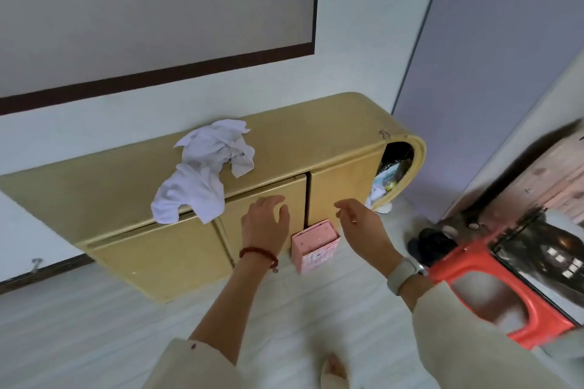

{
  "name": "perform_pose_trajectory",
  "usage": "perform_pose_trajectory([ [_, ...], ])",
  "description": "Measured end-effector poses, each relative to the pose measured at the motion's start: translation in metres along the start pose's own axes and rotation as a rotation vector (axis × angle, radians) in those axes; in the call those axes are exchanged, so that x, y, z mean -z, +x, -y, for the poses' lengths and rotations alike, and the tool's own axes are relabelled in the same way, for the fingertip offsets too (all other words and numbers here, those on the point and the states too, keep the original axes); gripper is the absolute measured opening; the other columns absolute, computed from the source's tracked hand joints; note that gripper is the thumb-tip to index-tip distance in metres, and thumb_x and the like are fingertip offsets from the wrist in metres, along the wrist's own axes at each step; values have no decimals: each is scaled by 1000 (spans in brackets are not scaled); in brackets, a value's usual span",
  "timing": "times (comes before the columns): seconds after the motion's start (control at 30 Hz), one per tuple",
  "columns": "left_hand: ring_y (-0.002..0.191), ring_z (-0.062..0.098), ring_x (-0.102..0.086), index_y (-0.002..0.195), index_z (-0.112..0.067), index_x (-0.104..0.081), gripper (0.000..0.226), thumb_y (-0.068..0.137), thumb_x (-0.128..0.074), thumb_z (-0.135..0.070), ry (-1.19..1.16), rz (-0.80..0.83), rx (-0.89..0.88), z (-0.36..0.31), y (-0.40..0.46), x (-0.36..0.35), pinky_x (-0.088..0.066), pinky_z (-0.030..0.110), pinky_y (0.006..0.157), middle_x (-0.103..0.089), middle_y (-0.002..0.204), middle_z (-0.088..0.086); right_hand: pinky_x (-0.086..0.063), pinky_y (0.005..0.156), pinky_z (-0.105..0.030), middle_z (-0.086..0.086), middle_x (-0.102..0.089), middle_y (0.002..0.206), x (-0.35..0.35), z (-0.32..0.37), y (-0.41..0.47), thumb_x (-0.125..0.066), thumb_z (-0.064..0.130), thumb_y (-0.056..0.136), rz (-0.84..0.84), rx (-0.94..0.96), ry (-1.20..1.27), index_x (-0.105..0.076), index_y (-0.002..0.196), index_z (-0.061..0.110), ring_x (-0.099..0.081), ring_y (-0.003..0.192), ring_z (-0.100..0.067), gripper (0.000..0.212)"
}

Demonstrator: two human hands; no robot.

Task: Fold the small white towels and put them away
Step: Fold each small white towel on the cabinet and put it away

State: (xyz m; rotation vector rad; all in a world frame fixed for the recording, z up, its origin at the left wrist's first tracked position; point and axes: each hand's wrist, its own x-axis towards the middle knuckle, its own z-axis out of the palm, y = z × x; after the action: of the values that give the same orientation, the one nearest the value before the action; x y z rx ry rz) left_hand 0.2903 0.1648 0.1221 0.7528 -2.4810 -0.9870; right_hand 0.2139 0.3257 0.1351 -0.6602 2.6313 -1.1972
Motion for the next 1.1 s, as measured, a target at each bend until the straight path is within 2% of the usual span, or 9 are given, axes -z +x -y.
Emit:
perform_pose_trajectory([
  [0.13,110,24,-54,113,-13,-61,26,89,-51,-17,-24,-6,131,-1,64,-30,-40,42,97,-61,116,6,-44,82,-29,-11,-67,103,-6,-11,88,-40,7,93,111,10,-16,-59,111,6,-61,94,-26,26],
  [0.4,107,25,-55,116,-10,-58,28,91,-48,-17,-52,-84,514,72,189,-71,-40,29,87,-59,117,8,-45,71,-28,1,-64,88,-56,-19,225,-42,12,94,328,62,-20,-61,110,11,-57,75,-17,24],
  [0.5,109,29,-52,121,-5,-53,34,90,-49,-18,-71,-46,610,103,245,-91,-39,31,87,-57,119,15,-36,67,-21,10,-57,81,-75,-25,277,-42,12,94,354,60,-59,-61,109,10,-50,68,-6,24],
  [0.67,115,34,-45,130,-3,-44,54,85,-58,-29,-57,-6,823,147,320,-126,-38,41,98,-47,126,20,-45,83,-27,-2,-66,102,-95,-30,351,-42,12,94,435,30,-111,-60,111,11,-59,92,-16,25],
  [0.77,113,36,-45,120,-2,-50,36,90,-50,-21,125,14,826,161,348,-135,-38,43,96,-49,125,21,-45,88,-30,-3,-66,106,-105,-31,389,-42,12,94,474,35,-153,-59,113,11,-60,99,-18,26],
  [0.83,101,36,-52,109,1,-55,26,91,-45,-16,20,-128,855,160,359,-134,-44,44,88,-59,109,21,-45,87,-31,-4,-66,106,-113,-31,408,-42,10,93,488,57,-163,-59,112,10,-60,98,-20,26],
  [0.9,89,36,-56,102,1,-53,20,93,-41,-12,-57,-217,805,152,366,-129,-43,36,73,-61,92,19,-45,86,-34,-6,-64,107,-122,-29,425,-43,7,91,499,102,-170,-58,113,10,-60,97,-22,27],
  [0.97,84,35,-57,101,2,-54,20,95,-38,-7,-89,-202,612,138,371,-118,-37,29,66,-59,86,15,-46,87,-37,-7,-57,116,-129,-24,440,-42,4,89,517,180,-166,-53,121,13,-57,102,-21,35],
  [1.1,85,26,-61,106,-3,-62,38,87,-32,-17,36,-100,180,110,384,-84,-47,31,71,-66,100,10,-37,101,-37,-6,-31,140,-138,0,474,-45,4,85,586,405,-170,-29,141,25,-36,125,-24,62],
])
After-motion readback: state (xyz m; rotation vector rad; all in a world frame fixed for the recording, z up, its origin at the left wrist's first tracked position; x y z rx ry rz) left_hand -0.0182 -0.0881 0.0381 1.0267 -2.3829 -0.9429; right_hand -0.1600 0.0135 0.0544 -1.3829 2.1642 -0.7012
